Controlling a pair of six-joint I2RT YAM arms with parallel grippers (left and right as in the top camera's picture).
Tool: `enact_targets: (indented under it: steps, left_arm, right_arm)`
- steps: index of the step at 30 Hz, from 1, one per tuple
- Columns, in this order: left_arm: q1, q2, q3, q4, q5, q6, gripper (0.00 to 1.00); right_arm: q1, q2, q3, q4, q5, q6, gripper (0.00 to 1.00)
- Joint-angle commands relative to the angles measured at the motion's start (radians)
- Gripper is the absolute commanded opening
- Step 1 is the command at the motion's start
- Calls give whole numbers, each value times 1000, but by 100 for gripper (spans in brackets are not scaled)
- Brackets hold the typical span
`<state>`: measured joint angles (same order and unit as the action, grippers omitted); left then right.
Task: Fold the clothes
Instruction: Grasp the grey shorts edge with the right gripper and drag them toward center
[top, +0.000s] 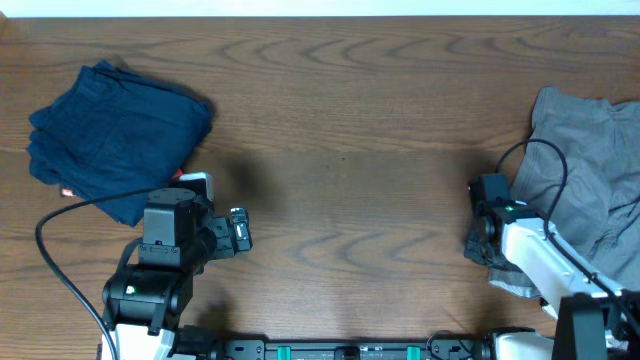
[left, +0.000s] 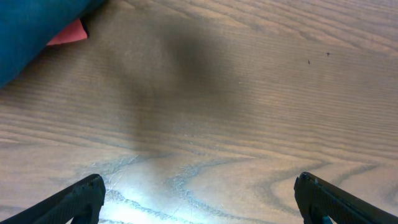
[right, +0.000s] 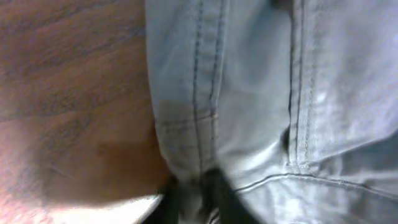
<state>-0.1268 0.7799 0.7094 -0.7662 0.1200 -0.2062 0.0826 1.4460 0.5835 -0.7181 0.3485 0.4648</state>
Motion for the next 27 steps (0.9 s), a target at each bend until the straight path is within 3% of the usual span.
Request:
enact_targets:
  steps: [1, 5, 8, 12, 17, 18, 20, 21, 27]
  left_arm:
    - [4, 1, 22, 0, 4, -2, 98]
    - [4, 1, 22, 17, 3, -2, 98]
    - [4, 1, 22, 44, 3, -2, 98]
    - [4, 2, 22, 109, 4, -2, 98]
    - [4, 3, 21, 195, 3, -2, 98]
    - [4, 6, 21, 211, 4, -2, 98]
    - [4, 10, 21, 233, 4, -2, 98]
    - [4, 12, 21, 234, 4, -2, 98]
    - [4, 11, 21, 236, 5, -2, 98]
  right_arm:
    - [-24, 30, -24, 38, -138, -36, 1]
    - [-16, 29, -20, 156, -456, -260, 1]
    - [9, 30, 3, 245, -695, -304, 1]
    - [85, 30, 41, 521, -991, -277, 1]
    - [244, 30, 60, 1019, -1029, -151, 2]
    - [272, 30, 60, 1091, -1002, -151, 21]
    - [305, 30, 62, 1149, -954, -151, 77]
    - [311, 30, 64, 1147, -932, -150, 99]
    - [253, 9, 64, 906, -764, -147, 99]
